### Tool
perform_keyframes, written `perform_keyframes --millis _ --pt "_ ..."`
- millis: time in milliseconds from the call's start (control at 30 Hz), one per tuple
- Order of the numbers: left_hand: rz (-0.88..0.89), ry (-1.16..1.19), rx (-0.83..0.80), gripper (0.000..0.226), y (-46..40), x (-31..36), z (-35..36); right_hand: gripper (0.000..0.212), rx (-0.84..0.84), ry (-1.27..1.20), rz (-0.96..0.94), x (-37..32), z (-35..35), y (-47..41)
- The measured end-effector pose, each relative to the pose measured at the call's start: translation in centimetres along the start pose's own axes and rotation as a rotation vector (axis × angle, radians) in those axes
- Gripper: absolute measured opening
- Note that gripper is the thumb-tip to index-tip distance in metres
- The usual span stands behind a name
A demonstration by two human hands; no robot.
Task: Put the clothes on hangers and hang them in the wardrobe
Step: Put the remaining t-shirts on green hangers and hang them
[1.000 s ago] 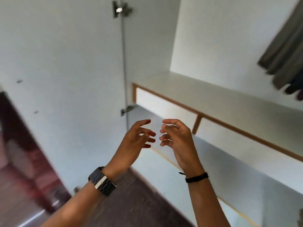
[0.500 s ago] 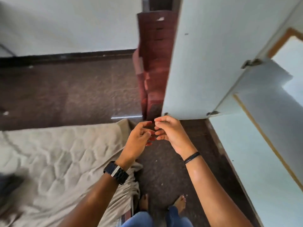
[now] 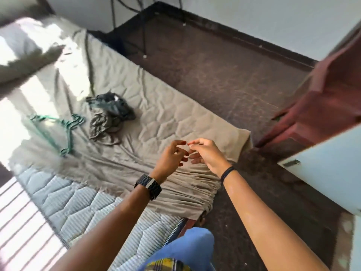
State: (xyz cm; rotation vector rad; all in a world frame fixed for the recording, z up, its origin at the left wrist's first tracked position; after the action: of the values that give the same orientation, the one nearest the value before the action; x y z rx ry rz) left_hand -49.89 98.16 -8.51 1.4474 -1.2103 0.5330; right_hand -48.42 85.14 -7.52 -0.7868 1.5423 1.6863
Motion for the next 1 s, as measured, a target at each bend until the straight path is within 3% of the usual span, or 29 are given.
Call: perform_keyframes --millis 233,500,733,1000 --pt "-0.038 0.007 0.222 0.029 -5.9 -5.8 -3.7 0.01 -0.148 0.225 -0.009 2.9 5.8 -9.4" --pt "-0.021 -0.086 0.464 0.036 -16.2 -13.7 -9.0 0.011 -0.224 0.444 -0.168 4.9 11.0 -21.3" --pt "0.009 -0.177 0.607 0.035 -24.6 -22.1 -15.6 0.016 -0.231 0.429 -0.271 9.0 17.5 -31.2" --pt "0.165 -0.462 0.843 0.043 -30.8 -28.9 -26.5 0.019 -0.185 0.485 -0.375 11.0 26.8 -38.4"
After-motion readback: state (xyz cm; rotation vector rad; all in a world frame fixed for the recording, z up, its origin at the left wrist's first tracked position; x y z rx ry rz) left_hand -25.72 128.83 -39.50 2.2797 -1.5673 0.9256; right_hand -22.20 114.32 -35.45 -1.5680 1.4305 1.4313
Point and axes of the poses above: each hand's wrist, its own y-axis away from the middle knuckle, its own z-axis out of the palm, x = y × z, the point moved 2 cm from there along -y, towards the middle knuckle, and after that the axes turned 10 degrees about -y, right-handed, at the moved point
